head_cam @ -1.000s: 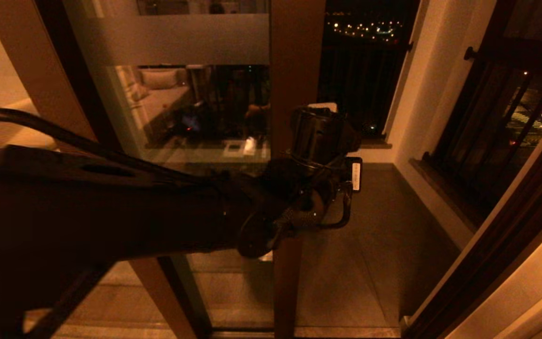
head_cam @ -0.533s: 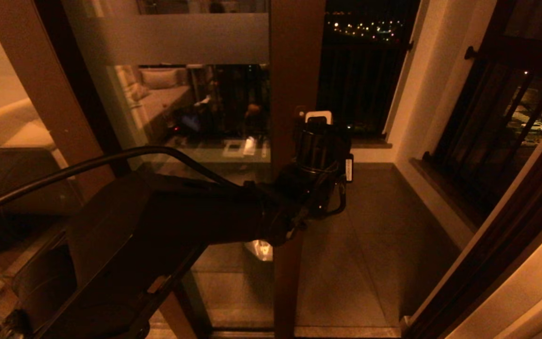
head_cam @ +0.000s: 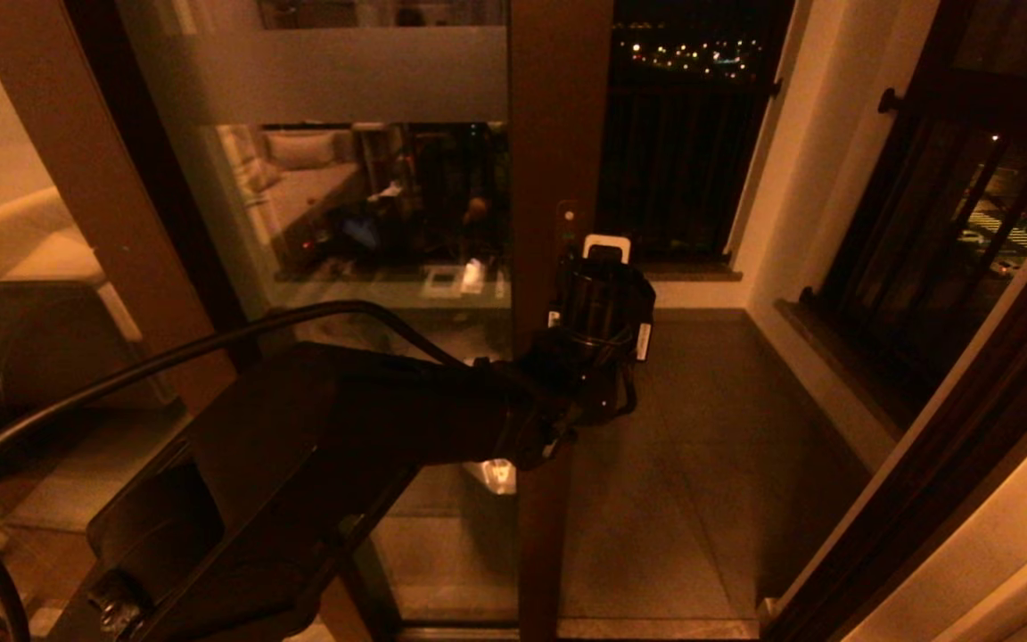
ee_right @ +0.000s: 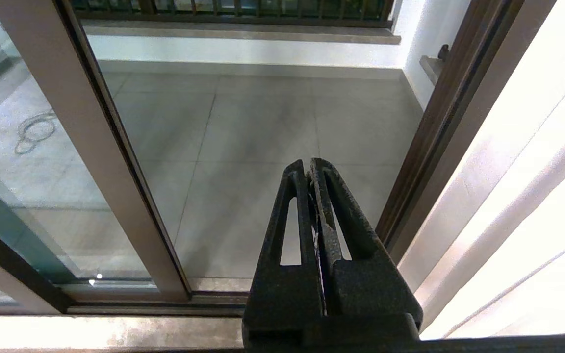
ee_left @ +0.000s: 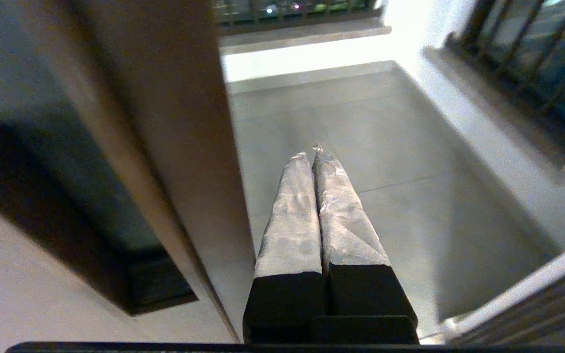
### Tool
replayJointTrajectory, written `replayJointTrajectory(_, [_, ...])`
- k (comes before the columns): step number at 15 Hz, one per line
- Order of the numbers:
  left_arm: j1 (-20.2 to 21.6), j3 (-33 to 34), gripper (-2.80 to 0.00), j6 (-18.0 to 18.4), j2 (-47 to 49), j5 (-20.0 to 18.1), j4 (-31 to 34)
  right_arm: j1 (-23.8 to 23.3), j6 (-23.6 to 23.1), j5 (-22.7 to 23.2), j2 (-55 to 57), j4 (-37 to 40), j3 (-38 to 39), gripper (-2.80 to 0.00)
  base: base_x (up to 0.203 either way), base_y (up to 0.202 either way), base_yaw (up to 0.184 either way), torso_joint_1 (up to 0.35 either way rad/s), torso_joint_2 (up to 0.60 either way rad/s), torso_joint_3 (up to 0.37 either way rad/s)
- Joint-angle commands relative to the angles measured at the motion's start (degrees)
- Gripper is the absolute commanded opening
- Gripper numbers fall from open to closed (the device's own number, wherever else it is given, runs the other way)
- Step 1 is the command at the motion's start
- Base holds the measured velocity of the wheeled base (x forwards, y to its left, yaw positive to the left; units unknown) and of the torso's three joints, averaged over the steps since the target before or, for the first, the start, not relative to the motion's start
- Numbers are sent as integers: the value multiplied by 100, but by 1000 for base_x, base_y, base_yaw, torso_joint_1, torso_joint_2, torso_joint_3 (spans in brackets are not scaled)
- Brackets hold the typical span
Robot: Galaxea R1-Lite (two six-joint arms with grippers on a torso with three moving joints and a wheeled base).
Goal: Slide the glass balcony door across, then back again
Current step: Open the slid door
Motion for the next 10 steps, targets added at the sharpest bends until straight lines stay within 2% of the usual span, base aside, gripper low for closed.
replayJointTrajectory(1, [51, -14, -280, 10, 83, 45, -33, 3, -4, 3, 9, 1, 0, -280, 0, 0, 0, 0, 0, 0])
replayJointTrajectory(4, [169, -14, -280, 17, 39, 60, -33, 3, -4, 3, 9, 1, 0, -280, 0, 0, 0, 0, 0, 0])
replayJointTrajectory(8, [387, -14, -280, 265, 12, 194, -33, 3, -4, 3, 9, 1, 0, -280, 0, 0, 0, 0, 0, 0])
replayJointTrajectory(10, [411, -14, -280, 265, 12, 194, -33, 3, -4, 3, 9, 1, 0, -280, 0, 0, 0, 0, 0, 0])
